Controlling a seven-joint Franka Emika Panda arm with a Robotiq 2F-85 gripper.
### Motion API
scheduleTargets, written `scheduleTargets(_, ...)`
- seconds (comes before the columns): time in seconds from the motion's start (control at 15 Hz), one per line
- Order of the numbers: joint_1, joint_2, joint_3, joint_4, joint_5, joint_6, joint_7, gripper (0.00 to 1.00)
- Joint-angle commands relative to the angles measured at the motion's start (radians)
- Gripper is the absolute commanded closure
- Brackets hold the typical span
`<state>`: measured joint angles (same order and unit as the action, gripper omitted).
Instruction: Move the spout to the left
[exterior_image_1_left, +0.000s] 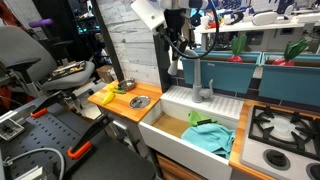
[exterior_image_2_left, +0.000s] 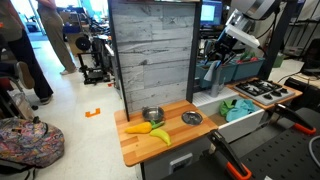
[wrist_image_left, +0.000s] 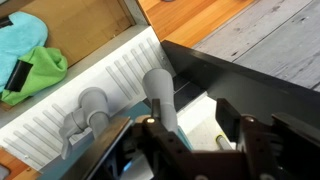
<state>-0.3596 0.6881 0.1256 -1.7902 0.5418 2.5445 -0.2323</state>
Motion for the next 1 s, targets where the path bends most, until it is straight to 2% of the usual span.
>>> scheduleTargets(0.0,-0.013,-0.033,0.026,0.019,0.032,-0.043,-0.007,0.08)
scheduleTargets(0.07,-0.014,-0.05,0.028,-0.001,0.034,-0.039,-0.015,0.02)
scheduleTargets(0.13,-0.016,-0.072,0.032,-0.026,0.036,-0.036,-0.027,0.0)
scheduleTargets(0.4,0.001,-0.185,0.015,-0.16,0.007,-0.045,-0.052,0.0)
scheduleTargets(0.67,0.032,-0.324,-0.021,-0.331,-0.068,-0.158,-0.118,0.0)
scheduleTargets(0.73,0.058,-0.354,-0.043,-0.374,-0.114,-0.172,-0.11,0.0)
scheduleTargets(0.8,0.045,-0.258,-0.033,-0.262,-0.051,-0.148,-0.105,0.0)
scheduleTargets(0.93,0.067,-0.309,-0.051,-0.331,-0.085,-0.161,-0.106,0.0)
